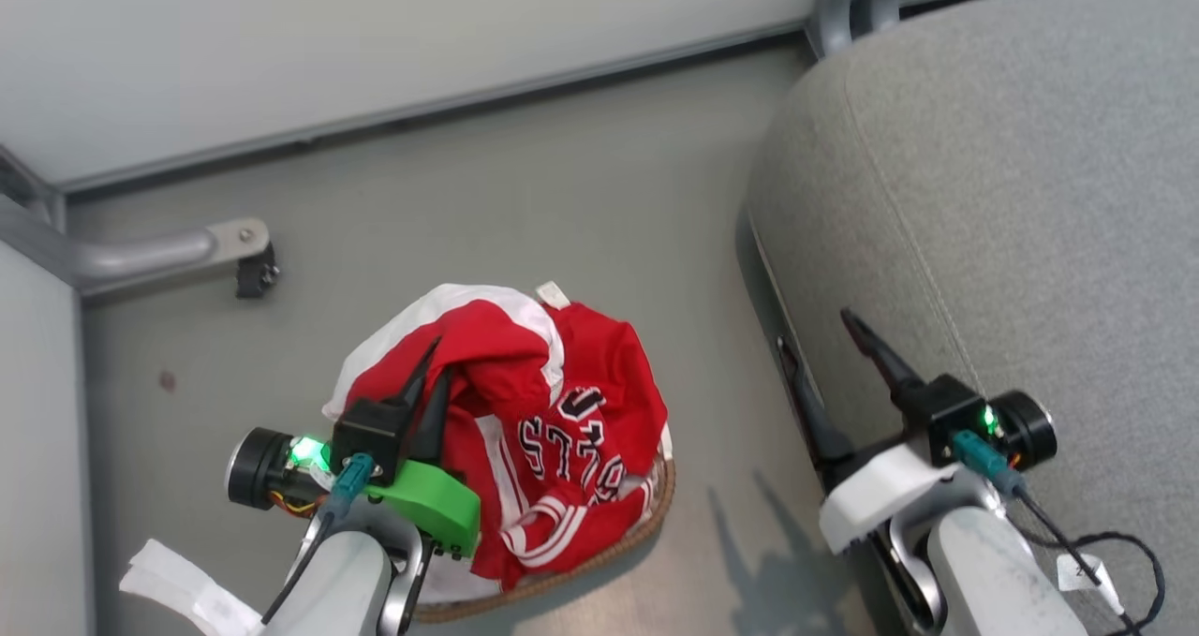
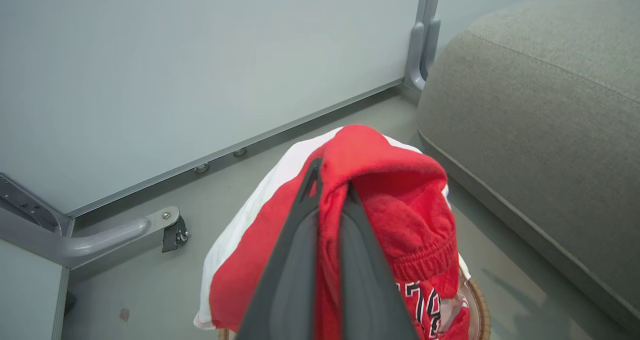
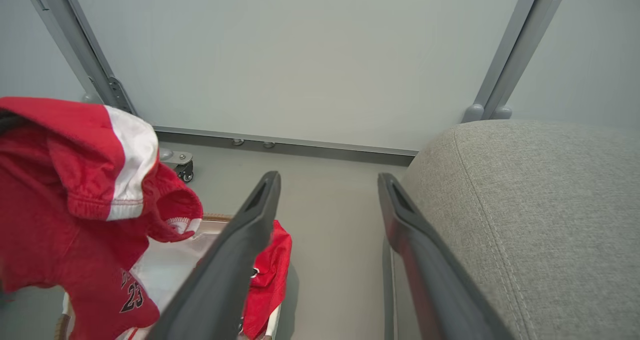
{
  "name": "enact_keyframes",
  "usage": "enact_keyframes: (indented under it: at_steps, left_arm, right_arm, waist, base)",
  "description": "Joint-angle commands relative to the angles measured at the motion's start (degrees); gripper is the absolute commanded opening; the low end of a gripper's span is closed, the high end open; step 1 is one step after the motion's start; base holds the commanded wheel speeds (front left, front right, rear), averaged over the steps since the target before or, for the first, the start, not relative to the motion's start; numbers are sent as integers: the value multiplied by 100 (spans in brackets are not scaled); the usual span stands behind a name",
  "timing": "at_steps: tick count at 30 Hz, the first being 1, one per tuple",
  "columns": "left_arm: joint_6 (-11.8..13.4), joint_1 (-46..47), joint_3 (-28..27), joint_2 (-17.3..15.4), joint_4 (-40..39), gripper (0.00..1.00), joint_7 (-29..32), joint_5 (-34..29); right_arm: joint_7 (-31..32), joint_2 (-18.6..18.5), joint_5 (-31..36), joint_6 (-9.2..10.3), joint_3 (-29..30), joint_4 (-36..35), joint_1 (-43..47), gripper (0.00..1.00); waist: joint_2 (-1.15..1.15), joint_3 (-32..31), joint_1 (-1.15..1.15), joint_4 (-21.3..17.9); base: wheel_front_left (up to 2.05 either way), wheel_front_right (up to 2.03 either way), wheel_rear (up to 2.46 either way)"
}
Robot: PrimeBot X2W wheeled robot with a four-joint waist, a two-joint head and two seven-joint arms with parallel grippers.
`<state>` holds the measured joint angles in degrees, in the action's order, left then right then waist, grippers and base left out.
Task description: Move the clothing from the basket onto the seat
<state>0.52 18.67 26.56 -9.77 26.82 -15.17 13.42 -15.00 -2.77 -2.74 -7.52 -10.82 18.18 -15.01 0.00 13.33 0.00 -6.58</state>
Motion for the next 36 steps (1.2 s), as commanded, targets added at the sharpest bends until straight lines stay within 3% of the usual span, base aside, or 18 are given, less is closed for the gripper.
enact_keyframes:
  at_steps: [1,16,19,27,36]
  left_arm:
    - [-31,-138,-95,58,-135,0,2,-70]
    - [-396,101,-672,585,-1039,0,2,-249]
    - [-428,169,-649,621,-1026,0,2,-272]
    - [-504,303,-385,670,-976,0,2,-206]
    - [-438,673,282,679,-1037,0,2,187]
  right_arm:
    - [-28,-28,28,6,-11,48,174,100]
    - [-28,-26,-33,6,-200,289,903,100]
    - [-27,-36,-27,6,-531,378,857,100]
    - [-28,-38,-683,6,-2161,902,215,100]
    - [-28,-30,-1468,6,-3533,1298,-988,100]
  waist:
    - [0,-802,0,367]
    - [0,-1324,0,638]
    - [0,-1322,0,690]
    - [0,-1269,0,962]
    - [0,-1052,0,1351]
  base:
    - [0,0,0]
    - [0,0,0]
    - [0,0,0]
    - [0,0,0]
    - [0,0,0]
